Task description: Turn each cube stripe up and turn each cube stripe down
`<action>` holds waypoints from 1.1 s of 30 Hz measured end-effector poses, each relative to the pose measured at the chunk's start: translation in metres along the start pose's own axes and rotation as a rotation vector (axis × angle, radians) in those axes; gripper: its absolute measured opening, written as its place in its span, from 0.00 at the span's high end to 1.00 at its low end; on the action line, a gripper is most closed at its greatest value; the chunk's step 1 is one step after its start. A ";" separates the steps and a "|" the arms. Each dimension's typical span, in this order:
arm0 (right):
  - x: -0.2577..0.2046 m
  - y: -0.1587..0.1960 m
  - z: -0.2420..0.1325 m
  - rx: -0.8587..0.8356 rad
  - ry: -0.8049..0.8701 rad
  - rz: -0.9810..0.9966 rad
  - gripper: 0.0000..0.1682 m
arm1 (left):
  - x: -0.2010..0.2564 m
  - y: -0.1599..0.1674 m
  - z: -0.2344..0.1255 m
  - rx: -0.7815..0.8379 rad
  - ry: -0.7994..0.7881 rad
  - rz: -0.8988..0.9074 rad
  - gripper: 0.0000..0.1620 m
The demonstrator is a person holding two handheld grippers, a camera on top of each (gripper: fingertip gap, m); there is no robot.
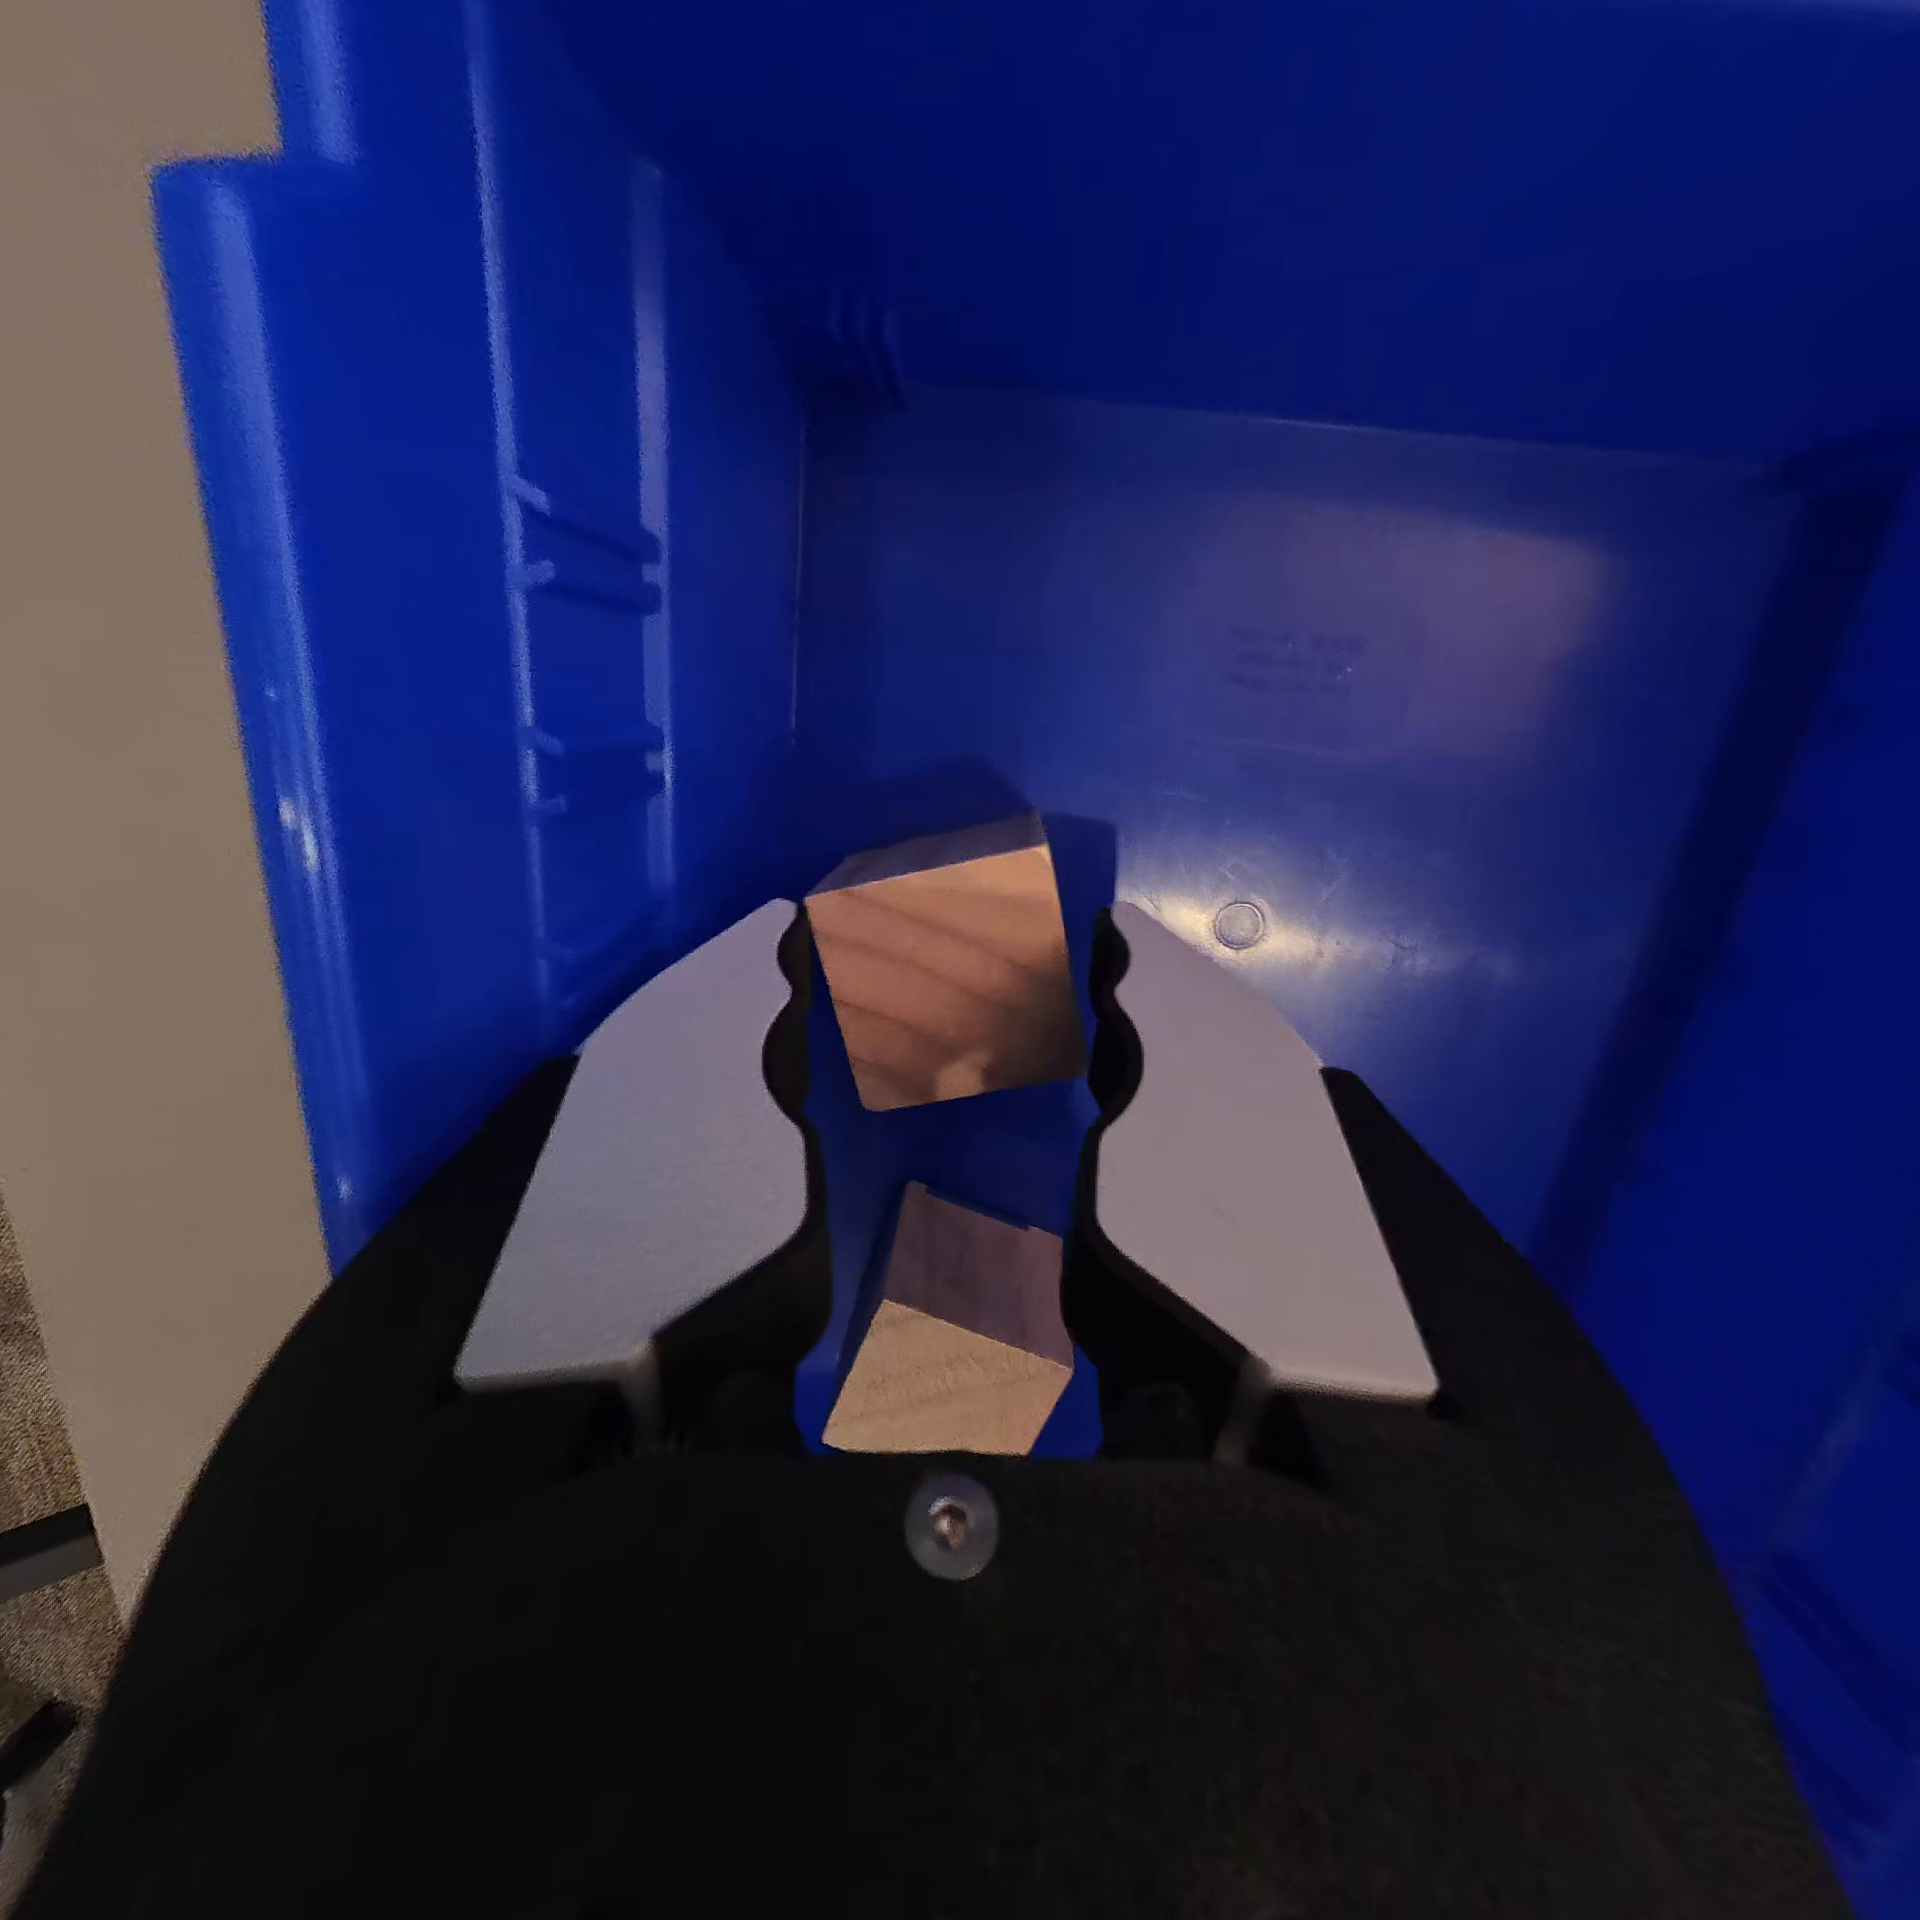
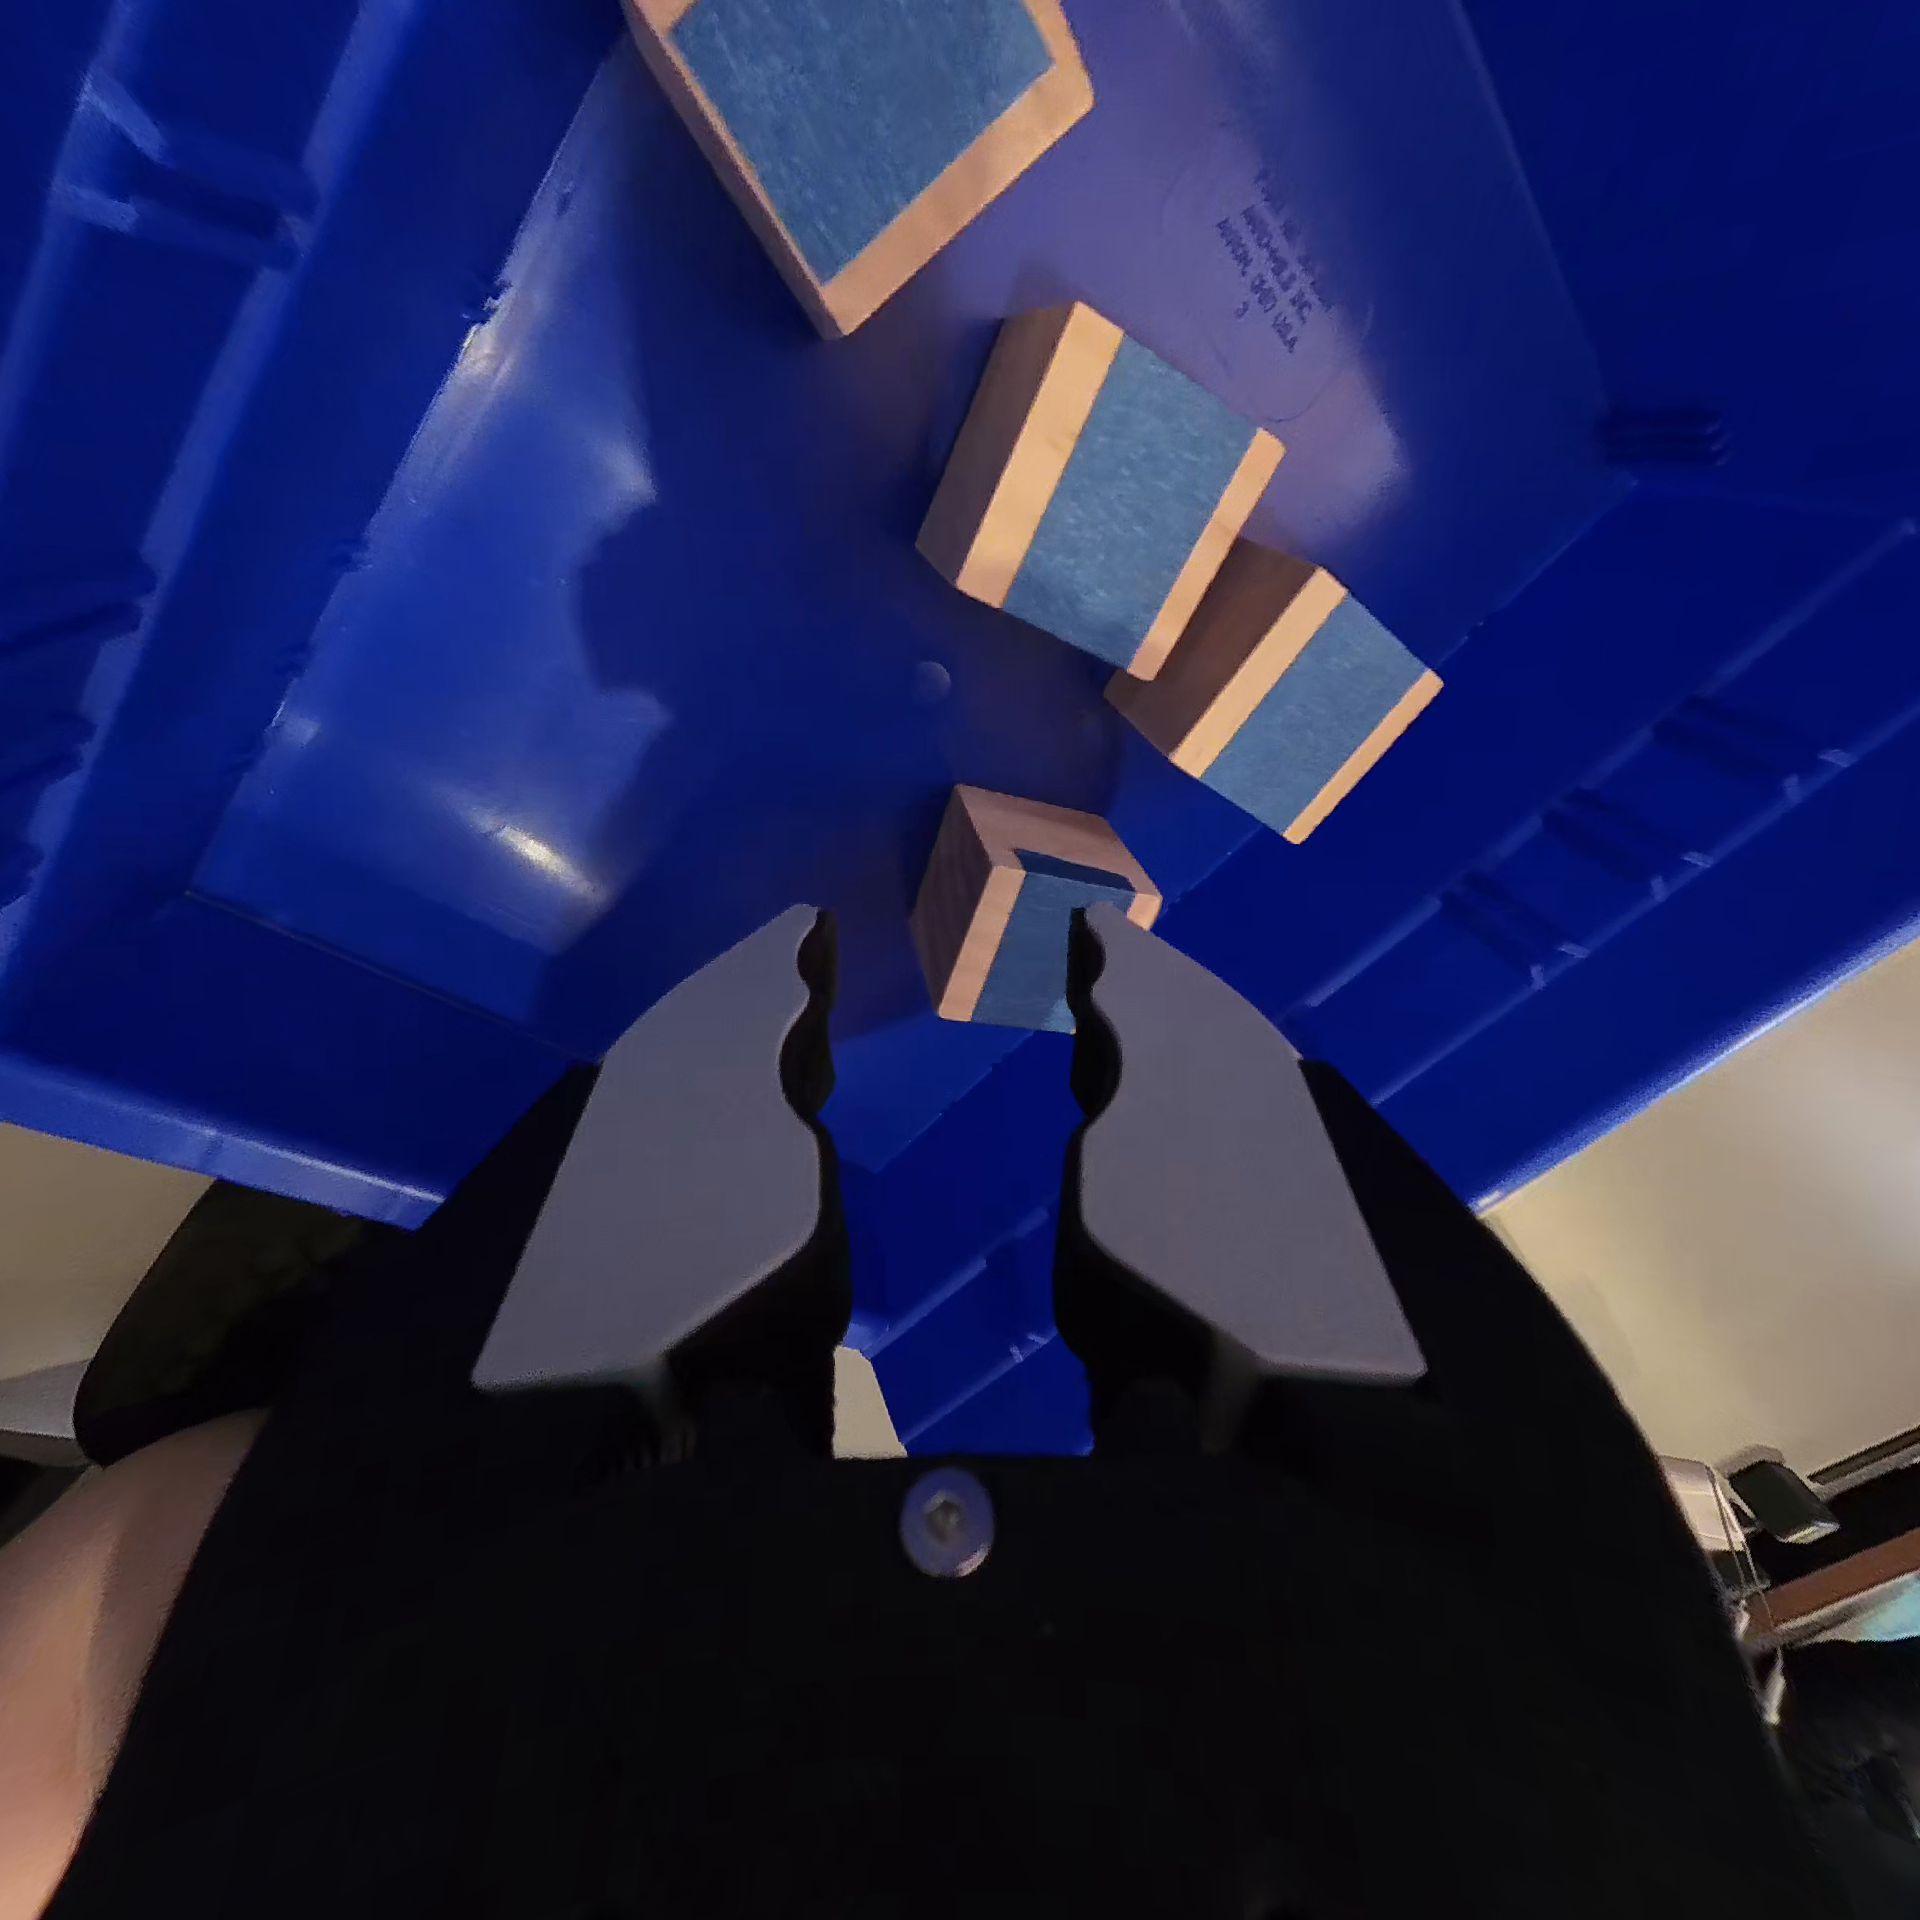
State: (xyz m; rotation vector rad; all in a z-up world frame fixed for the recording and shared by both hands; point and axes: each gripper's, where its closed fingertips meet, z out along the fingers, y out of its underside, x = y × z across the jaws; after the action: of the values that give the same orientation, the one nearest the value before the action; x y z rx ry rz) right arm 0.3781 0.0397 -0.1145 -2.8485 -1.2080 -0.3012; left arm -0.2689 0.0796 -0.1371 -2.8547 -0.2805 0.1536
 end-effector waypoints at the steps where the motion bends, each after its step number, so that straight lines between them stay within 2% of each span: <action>1: -0.001 0.000 0.000 -0.004 -0.001 -0.005 0.73 | -0.001 0.000 0.000 0.000 -0.008 0.005 0.70; 9: 0.003 -0.001 -0.005 0.013 0.027 0.007 0.73 | 0.008 0.004 -0.004 -0.028 0.004 0.095 0.71; 14: 0.016 -0.001 -0.023 0.067 0.105 0.078 0.74 | 0.021 -0.007 -0.038 0.081 0.066 0.134 0.71; 17: 0.027 -0.006 -0.047 0.148 0.195 0.129 0.74 | 0.050 -0.016 -0.087 0.238 0.284 0.155 0.71; 21: 0.015 -0.023 -0.090 0.306 0.287 0.107 0.74 | 0.111 -0.023 -0.185 0.560 0.748 0.271 0.71; 23: -0.005 -0.036 -0.113 0.385 0.341 0.036 0.73 | 0.138 -0.009 -0.225 0.617 0.971 0.336 0.71; 26: -0.051 -0.080 -0.159 0.647 0.380 -0.115 0.70 | 0.179 0.021 -0.271 0.608 1.295 0.463 0.71; 28: -0.111 -0.120 -0.193 0.936 0.266 -0.293 0.56 | 0.204 0.039 -0.290 0.564 1.451 0.532 0.72; 31: -0.206 -0.151 -0.241 1.376 0.025 -0.499 0.52 | 0.241 0.061 -0.298 0.474 1.569 0.618 0.72; 33: -0.229 -0.162 -0.250 1.527 0.059 -0.510 0.50 | 0.261 0.075 -0.301 0.406 1.633 0.651 0.72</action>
State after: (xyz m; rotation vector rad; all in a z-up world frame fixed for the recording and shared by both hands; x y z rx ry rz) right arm 0.0658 -0.0363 0.0802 -1.2212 -1.2481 0.3914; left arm 0.0377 -0.0140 0.1102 -1.7209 0.8541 -1.6145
